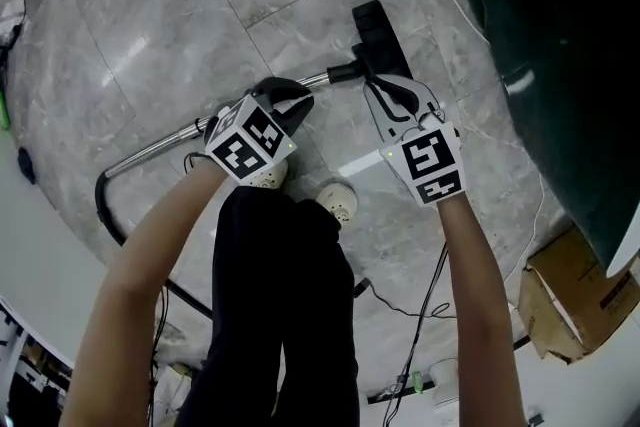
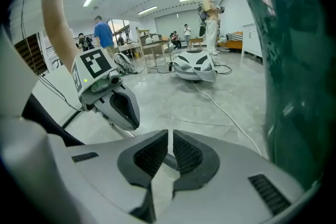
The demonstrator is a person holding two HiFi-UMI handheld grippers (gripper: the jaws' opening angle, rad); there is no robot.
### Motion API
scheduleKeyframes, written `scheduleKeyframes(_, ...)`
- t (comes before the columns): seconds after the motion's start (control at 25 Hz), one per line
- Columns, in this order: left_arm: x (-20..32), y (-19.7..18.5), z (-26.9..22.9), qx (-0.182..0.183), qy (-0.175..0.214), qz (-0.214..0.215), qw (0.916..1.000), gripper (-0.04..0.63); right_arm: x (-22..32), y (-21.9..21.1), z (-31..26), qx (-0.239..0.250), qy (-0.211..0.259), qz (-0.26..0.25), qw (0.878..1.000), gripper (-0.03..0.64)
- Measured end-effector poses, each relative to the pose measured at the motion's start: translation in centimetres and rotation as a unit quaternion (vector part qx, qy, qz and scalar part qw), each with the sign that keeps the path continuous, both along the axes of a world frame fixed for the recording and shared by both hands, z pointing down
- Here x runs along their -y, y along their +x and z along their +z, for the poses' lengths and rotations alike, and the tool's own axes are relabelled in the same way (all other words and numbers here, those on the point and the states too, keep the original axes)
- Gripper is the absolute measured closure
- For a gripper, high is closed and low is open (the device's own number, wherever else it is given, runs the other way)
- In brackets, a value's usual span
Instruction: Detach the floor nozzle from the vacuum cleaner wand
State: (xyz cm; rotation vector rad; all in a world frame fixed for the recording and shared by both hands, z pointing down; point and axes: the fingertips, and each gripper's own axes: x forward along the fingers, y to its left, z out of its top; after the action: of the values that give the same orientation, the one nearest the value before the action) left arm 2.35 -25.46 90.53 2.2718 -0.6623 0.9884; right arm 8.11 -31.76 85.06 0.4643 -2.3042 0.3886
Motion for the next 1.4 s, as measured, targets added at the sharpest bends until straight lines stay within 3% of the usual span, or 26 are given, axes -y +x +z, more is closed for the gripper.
scheduleKeyframes(0.2,1.2,-0.4,3.7,0.026,0.007,-0.008,0.9996,0.580,0.0,-1.1,3.9,-0.012,-0.001,-0.020,1.000,0.598)
scheduleKeyframes(0.28,1.3,-0.7,5.3,0.041,0.008,-0.001,0.9991,0.573,-0.6,-1.4,5.7,-0.035,0.002,-0.056,0.998,0.590)
scheduleKeyframes(0.4,0.9,-1.0,7.9,0.060,-0.009,0.009,0.9981,0.448,-1.7,-1.4,8.7,-0.084,0.016,-0.132,0.988,0.435)
scheduleKeyframes(0.52,-0.5,-0.8,10.5,0.072,-0.043,0.027,0.9961,0.378,-2.8,-1.2,11.7,-0.131,0.038,-0.204,0.969,0.407)
scheduleKeyframes(0.64,-1.7,-0.8,12.7,0.089,-0.061,0.054,0.9927,0.352,-2.9,-0.9,14.9,-0.193,0.092,-0.288,0.934,0.399)
scheduleKeyframes(0.76,-2.8,-0.9,14.5,0.099,-0.090,0.052,0.9897,0.342,-2.5,-0.2,17.9,-0.257,0.133,-0.371,0.882,0.399)
scheduleKeyframes(0.92,-3.4,-1.3,16.5,0.125,-0.099,0.054,0.9858,0.341,-3.1,0.1,20.8,-0.314,0.159,-0.473,0.808,0.399)
scheduleKeyframes(0.96,-3.7,-1.4,17.1,0.130,-0.105,0.056,0.9843,0.341,-3.1,0.1,21.5,-0.324,0.165,-0.485,0.795,0.400)
scheduleKeyframes(1.08,-3.6,-1.6,18.4,0.133,-0.118,0.036,0.9833,0.341,-2.2,0.3,22.9,-0.355,0.172,-0.476,0.786,0.400)
scheduleKeyframes(1.2,-2.9,-1.9,18.8,0.134,-0.110,0.005,0.9849,0.344,-1.7,0.6,23.6,-0.382,0.194,-0.495,0.756,0.417)
scheduleKeyframes(1.24,-2.8,-1.9,18.8,0.135,-0.107,0.004,0.9851,0.344,-1.7,0.5,23.6,-0.380,0.197,-0.497,0.755,0.419)
scheduleKeyframes(1.4,-3.5,-1.9,18.7,0.154,-0.106,0.046,0.9814,0.351,-2.5,0.8,22.1,-0.325,0.180,-0.498,0.784,0.419)
